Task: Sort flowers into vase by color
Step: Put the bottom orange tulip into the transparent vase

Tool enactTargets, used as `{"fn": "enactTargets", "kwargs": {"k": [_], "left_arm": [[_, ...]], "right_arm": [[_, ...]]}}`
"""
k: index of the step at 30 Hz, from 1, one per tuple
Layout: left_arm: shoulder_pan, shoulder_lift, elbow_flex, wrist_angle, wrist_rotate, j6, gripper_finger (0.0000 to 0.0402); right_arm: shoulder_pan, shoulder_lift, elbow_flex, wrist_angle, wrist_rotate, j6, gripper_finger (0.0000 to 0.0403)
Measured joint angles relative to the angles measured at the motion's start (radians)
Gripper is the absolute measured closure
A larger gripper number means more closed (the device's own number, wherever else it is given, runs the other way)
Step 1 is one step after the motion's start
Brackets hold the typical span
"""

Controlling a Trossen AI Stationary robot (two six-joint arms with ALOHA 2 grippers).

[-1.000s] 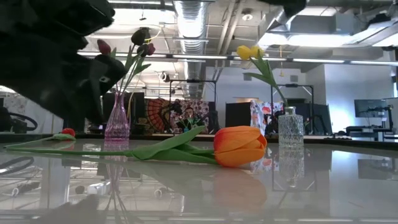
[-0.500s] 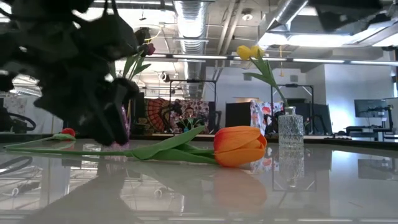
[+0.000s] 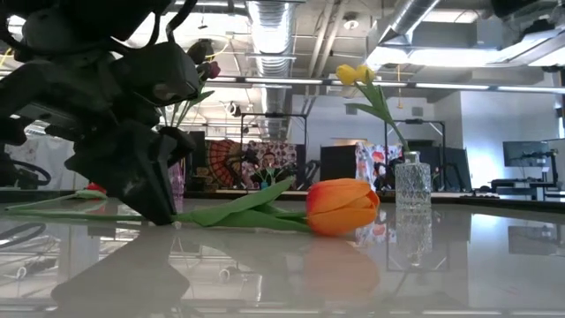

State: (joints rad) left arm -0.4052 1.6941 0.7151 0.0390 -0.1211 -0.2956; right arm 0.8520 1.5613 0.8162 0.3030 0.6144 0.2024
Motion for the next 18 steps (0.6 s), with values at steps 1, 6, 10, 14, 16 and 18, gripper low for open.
{"fn": "enactTargets", "kwargs": {"k": [1,6,10,14,16,18], "left_arm": [[0.000,0.000,0.000,0.001,0.001,-0.013,0.0393],[0.009,-0.021,-0.001,0.031,-0.005,-0.026,0.0400],[0.026,-0.093,-0.004,0.037,-0.066,-0.003,0.0401],[0.056,-0.184,-0.003,0.057,-0.172,0.015,0.0401],[0.071,-0.230,-0.003,0.101,-0.199,0.022,0.0401],[0.083,-0.264,-0.003,0.206,-0.201,0.031,0.0401]], "right_arm": [[0.000,-0.006,0.000,-0.002,-0.001,0.000,0.0233],[0.009,-0.038,0.000,-0.007,-0.012,0.000,0.0233],[0.036,-0.073,0.000,-0.002,-0.024,0.000,0.0233],[0.068,-0.094,0.000,0.006,-0.042,0.018,0.0233],[0.083,-0.098,0.000,0.007,-0.043,0.032,0.0233],[0.088,-0.098,0.000,0.003,-0.042,0.033,0.0233]]}}
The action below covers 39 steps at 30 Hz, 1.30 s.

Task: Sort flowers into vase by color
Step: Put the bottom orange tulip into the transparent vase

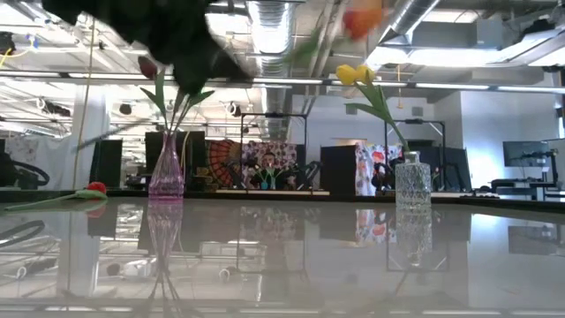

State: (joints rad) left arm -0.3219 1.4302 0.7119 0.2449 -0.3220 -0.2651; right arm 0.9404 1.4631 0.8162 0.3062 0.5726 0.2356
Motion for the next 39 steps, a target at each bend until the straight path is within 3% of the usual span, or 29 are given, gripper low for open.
{"fn": "enactTargets", "kwargs": {"k": [7,11,15,26,39], "left_arm": [[0.002,-0.007,0.000,0.441,0.122,0.096,0.0401],[-0.002,0.017,0.001,0.595,0.200,0.092,0.0401],[-0.018,0.049,0.001,0.695,0.213,0.108,0.0401],[-0.023,0.078,0.001,0.774,0.185,0.152,0.0401],[-0.001,0.079,0.001,0.819,0.106,0.246,0.0401]], "right_arm": [[-0.083,0.032,0.000,0.016,0.063,-0.079,0.0233],[-0.184,0.057,0.000,0.121,0.061,-0.169,0.0233],[-0.287,0.092,0.000,0.273,0.032,-0.266,0.0233],[-0.469,0.113,0.000,0.491,-0.206,-0.315,0.0233],[-0.548,0.113,0.000,0.520,-0.226,-0.313,0.0233]]}}
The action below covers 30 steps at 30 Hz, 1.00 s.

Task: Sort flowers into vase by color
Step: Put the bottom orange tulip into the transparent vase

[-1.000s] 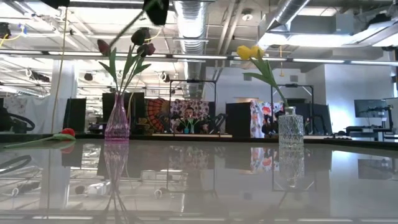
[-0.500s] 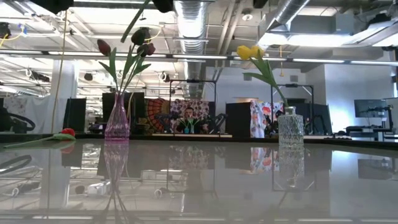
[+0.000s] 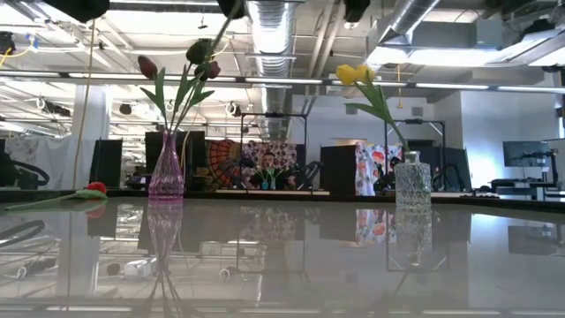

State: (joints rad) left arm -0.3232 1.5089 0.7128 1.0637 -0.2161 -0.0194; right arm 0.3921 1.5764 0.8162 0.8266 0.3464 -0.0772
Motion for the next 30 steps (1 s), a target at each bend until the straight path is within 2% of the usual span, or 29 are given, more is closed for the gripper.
{"fn": "enactTargets", "kwargs": {"k": [18,22,30], "left_arm": [[0.060,0.000,0.000,-0.005,-0.008,0.008,0.0401],[0.061,0.000,0.000,-0.005,-0.010,0.008,0.0402],[0.062,0.000,0.000,-0.023,-0.010,0.007,0.0401]], "right_arm": [[-0.068,0.000,0.000,0.031,-0.009,-0.001,0.0237],[-0.068,0.000,0.000,0.039,-0.008,-0.003,0.0266],[-0.074,0.000,0.000,0.042,-0.005,-0.002,0.0366]]}}
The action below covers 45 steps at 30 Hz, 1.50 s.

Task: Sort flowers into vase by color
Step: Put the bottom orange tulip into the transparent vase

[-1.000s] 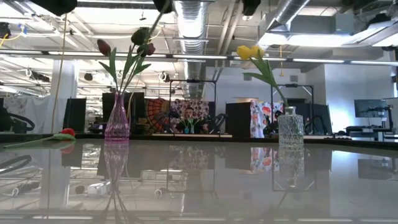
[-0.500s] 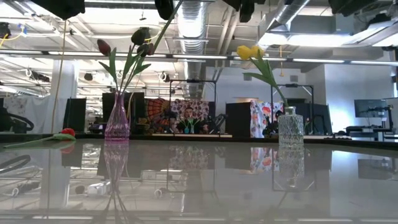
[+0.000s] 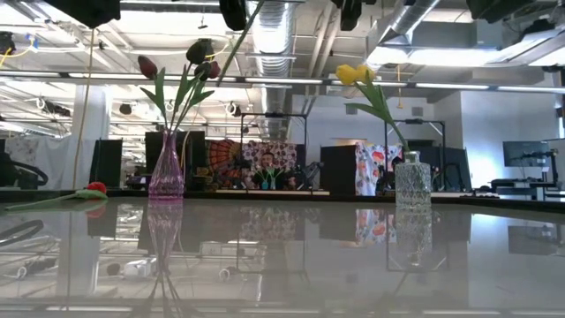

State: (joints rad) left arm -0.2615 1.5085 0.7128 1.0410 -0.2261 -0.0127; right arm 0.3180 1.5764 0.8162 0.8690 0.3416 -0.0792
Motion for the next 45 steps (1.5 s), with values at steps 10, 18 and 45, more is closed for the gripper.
{"fn": "enactTargets", "kwargs": {"k": [10,18,45], "left_arm": [[-0.001,-0.028,0.000,-0.072,-0.034,0.033,0.0325],[-0.001,-0.209,0.000,-0.454,-0.134,-0.048,0.0248],[-0.006,-0.180,0.000,-0.613,-0.088,-0.082,0.0242]], "right_arm": [[0.023,-0.078,0.000,-0.189,0.050,0.033,0.0385],[0.136,-0.323,-0.059,-0.541,0.257,0.082,0.0385],[-0.306,-1.001,-0.187,-1.209,0.567,0.338,0.0386]]}}
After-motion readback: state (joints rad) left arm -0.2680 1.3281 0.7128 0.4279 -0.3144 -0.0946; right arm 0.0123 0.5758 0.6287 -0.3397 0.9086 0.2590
